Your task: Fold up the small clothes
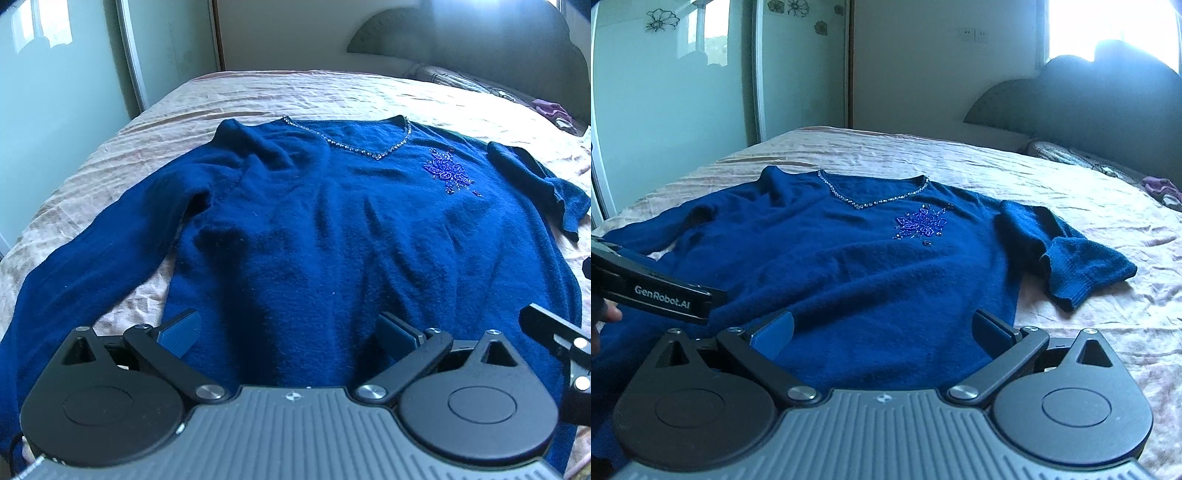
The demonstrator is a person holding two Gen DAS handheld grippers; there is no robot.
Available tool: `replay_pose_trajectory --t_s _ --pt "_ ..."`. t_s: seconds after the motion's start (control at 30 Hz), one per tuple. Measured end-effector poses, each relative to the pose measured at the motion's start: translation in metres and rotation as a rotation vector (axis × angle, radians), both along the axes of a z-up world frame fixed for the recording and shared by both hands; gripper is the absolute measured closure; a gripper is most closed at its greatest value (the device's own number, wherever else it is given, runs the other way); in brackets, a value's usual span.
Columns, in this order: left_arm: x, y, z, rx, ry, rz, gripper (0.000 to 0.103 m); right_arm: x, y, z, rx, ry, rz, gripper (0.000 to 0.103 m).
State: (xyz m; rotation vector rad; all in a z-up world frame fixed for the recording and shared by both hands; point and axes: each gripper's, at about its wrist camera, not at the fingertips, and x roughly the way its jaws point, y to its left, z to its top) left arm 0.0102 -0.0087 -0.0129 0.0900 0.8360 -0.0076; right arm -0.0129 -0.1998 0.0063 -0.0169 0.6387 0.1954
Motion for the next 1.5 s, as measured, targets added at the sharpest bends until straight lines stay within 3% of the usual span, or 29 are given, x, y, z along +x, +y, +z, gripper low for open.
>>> replay_pose_trajectory --t_s 0.2,0.47,0.7,0.87,1.03,1.1,1.2,1.47,1.5 --pt "-0.002 -0.006 0.003 0.000 -0.013 -0.029 0.001 0.006 -0.027 -0.003 0.020 -0.031 -0.060 0.000" --pt "0.002 -0.020 0.006 -0.021 -0.014 -0.065 0.001 0.015 -0.070 -0.006 -0.045 -0.069 -0.179 0.000" --pt "0.004 -0.035 0.007 0.017 -0.023 -0.093 0.001 0.031 -0.088 -0.016 -0.107 -0.081 -0.247 0.001" --pt "0.005 -0.040 0.006 0.020 -0.025 -0.104 0.001 0.048 -0.095 -0.021 -0.161 -0.080 -0.298 0.040" --pt "0.006 -0.042 0.005 0.026 -0.022 -0.111 0.001 0.067 -0.100 -0.029 -0.142 -0.038 -0.296 0.040" --pt "0.006 -0.043 0.004 0.025 -0.020 -0.110 0.001 0.075 -0.099 -0.032 -0.141 -0.030 -0.297 0.045" --pt "0.005 -0.043 0.003 0.024 -0.019 -0.110 0.001 0.088 -0.104 -0.039 -0.088 0.001 -0.294 0.054" --pt "0.006 -0.043 0.001 0.022 -0.013 -0.107 0.001 0.097 -0.125 -0.044 0.022 0.018 -0.328 0.095" --pt "0.006 -0.043 0.001 0.023 -0.012 -0.107 0.001 0.096 -0.126 -0.043 0.028 0.009 -0.336 0.096"
